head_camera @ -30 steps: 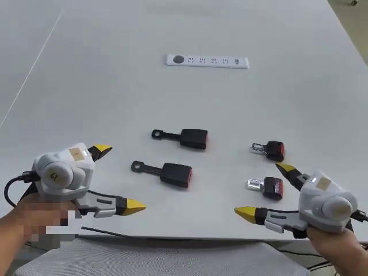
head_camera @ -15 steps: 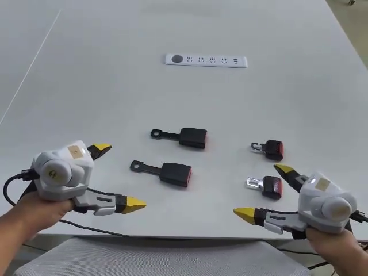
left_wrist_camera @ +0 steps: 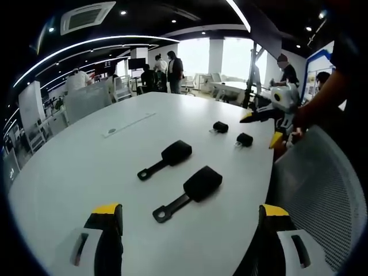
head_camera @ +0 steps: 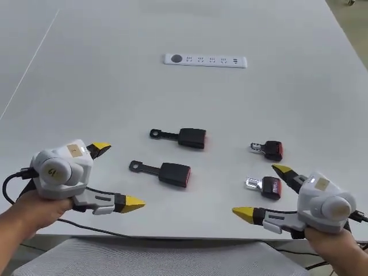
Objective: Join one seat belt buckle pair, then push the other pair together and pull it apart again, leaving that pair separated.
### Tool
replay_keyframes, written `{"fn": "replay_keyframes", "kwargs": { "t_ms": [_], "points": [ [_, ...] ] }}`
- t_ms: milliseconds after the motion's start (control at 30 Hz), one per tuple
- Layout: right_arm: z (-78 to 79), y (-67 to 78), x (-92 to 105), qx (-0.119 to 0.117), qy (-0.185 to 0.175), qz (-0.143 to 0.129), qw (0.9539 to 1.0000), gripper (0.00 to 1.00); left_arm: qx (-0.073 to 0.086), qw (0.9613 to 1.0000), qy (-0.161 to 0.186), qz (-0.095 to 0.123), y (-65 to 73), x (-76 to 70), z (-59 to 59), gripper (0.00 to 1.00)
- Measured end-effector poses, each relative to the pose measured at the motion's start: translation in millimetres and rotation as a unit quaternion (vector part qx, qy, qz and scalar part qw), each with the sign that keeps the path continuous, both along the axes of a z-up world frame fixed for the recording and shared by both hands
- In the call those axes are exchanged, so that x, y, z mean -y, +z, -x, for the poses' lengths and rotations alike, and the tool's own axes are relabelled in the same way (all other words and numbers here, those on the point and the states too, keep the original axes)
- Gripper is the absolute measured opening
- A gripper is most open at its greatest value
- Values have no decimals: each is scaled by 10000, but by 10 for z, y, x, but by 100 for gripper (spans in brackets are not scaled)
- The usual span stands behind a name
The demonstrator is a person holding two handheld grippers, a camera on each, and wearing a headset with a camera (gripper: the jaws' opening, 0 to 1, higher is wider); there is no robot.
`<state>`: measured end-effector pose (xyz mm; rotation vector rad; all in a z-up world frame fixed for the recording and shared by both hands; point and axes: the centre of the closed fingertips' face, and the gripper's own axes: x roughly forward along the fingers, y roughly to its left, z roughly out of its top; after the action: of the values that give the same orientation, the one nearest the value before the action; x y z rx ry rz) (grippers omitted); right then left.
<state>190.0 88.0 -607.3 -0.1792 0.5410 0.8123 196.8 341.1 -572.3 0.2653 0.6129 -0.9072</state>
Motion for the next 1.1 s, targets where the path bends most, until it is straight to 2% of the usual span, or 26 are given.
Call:
{"fn": "replay_keyframes", "kwargs": {
  "t_ms": [1100],
  "points": [
    [-59,-58,101,-92,33,130,9999,93,-49,9995,-267,-156,-84,122,-92,100]
  ]
}}
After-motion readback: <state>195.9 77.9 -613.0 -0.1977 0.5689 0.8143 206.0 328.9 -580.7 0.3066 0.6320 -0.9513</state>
